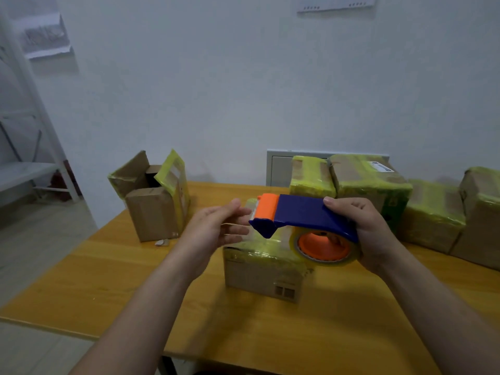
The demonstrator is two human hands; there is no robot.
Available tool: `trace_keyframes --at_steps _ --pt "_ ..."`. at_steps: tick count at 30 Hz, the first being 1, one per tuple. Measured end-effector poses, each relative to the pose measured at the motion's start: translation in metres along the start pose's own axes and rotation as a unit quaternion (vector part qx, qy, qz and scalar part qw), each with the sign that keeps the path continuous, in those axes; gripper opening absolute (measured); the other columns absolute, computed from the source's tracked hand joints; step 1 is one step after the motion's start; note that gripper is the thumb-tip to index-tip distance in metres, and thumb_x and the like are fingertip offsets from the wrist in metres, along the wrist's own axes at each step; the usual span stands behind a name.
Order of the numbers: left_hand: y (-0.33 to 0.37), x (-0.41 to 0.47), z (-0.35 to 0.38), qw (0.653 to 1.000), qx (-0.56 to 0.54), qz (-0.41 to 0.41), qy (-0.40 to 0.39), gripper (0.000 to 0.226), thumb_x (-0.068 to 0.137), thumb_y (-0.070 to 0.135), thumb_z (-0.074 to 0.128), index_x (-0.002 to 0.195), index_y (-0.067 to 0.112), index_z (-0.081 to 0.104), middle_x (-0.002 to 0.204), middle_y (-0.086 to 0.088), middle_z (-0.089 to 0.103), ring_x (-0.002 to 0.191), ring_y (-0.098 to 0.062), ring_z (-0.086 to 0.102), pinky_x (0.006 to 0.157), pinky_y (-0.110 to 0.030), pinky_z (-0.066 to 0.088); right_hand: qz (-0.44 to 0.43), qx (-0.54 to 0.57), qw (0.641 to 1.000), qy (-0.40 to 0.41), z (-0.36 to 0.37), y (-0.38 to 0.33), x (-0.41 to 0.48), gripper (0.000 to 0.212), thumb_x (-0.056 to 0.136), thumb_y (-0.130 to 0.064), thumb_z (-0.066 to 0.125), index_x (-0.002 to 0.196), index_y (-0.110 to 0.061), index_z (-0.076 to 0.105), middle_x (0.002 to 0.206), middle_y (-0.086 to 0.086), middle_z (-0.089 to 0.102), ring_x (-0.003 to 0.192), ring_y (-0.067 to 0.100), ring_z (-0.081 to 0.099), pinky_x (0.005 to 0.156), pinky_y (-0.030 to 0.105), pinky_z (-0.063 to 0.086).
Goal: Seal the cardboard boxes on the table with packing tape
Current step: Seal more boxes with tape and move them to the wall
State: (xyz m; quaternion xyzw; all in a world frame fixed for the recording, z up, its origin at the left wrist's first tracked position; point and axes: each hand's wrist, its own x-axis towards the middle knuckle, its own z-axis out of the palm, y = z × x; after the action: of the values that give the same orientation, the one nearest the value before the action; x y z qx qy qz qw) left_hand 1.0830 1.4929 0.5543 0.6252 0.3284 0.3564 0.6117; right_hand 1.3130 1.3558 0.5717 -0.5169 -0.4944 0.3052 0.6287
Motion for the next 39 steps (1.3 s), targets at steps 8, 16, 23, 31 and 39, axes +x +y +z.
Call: trace_keyframes --at_steps 8,16,23,31,39 --pt "0.011 -0.006 0.021 0.893 -0.405 -0.142 -0.136 0.034 0.086 0.029 0.071 0.113 0.008 0.067 0.095 -0.011 0.069 0.066 -0.012 0.061 0.055 -0.017 0.054 -0.057 0.060 0.996 -0.044 0.012 -0.015 -0.006 0.033 0.089 -0.027 0.053 0.066 -0.021 0.076 0.064 0.000 0.068 0.057 0.009 0.063 0.053 0.016 0.049" --pt "0.009 -0.007 0.005 0.900 -0.385 -0.138 -0.153 0.033 0.091 0.022 0.065 0.118 0.003 0.062 0.096 -0.008 0.057 0.064 -0.011 0.055 0.057 -0.019 0.049 -0.048 0.070 0.995 -0.058 0.020 -0.018 -0.006 0.035 0.089 -0.029 0.051 0.065 -0.021 0.075 0.063 0.000 0.068 0.057 0.011 0.063 0.054 0.017 0.049" --pt "0.009 -0.016 0.003 0.910 -0.347 -0.146 -0.173 0.042 0.079 0.017 0.074 0.117 0.003 0.064 0.090 -0.011 0.069 0.068 -0.014 0.064 0.054 -0.020 0.054 -0.015 0.078 0.996 -0.043 0.025 -0.017 -0.003 0.034 0.085 -0.041 0.063 0.077 -0.009 0.072 0.068 0.006 0.067 0.059 0.016 0.063 0.054 0.018 0.050" --pt "0.016 -0.011 -0.001 0.937 -0.284 -0.155 -0.133 0.023 0.081 0.018 0.069 0.098 0.003 0.075 0.086 -0.012 0.065 0.057 -0.011 0.062 0.053 -0.016 0.054 -0.018 0.047 0.998 -0.047 0.020 -0.021 -0.006 0.031 0.088 -0.033 0.055 0.069 -0.014 0.071 0.064 0.003 0.067 0.056 0.011 0.062 0.052 0.016 0.048" --pt "0.007 0.005 -0.002 0.988 -0.117 -0.097 -0.024 0.014 0.102 0.006 0.059 0.107 0.000 0.070 0.079 -0.010 0.069 0.054 -0.006 0.057 0.048 -0.013 0.050 -0.012 -0.004 0.998 -0.055 0.015 -0.016 -0.008 0.033 0.094 -0.031 0.059 0.070 -0.013 0.072 0.064 0.002 0.067 0.059 0.011 0.061 0.057 0.016 0.047"
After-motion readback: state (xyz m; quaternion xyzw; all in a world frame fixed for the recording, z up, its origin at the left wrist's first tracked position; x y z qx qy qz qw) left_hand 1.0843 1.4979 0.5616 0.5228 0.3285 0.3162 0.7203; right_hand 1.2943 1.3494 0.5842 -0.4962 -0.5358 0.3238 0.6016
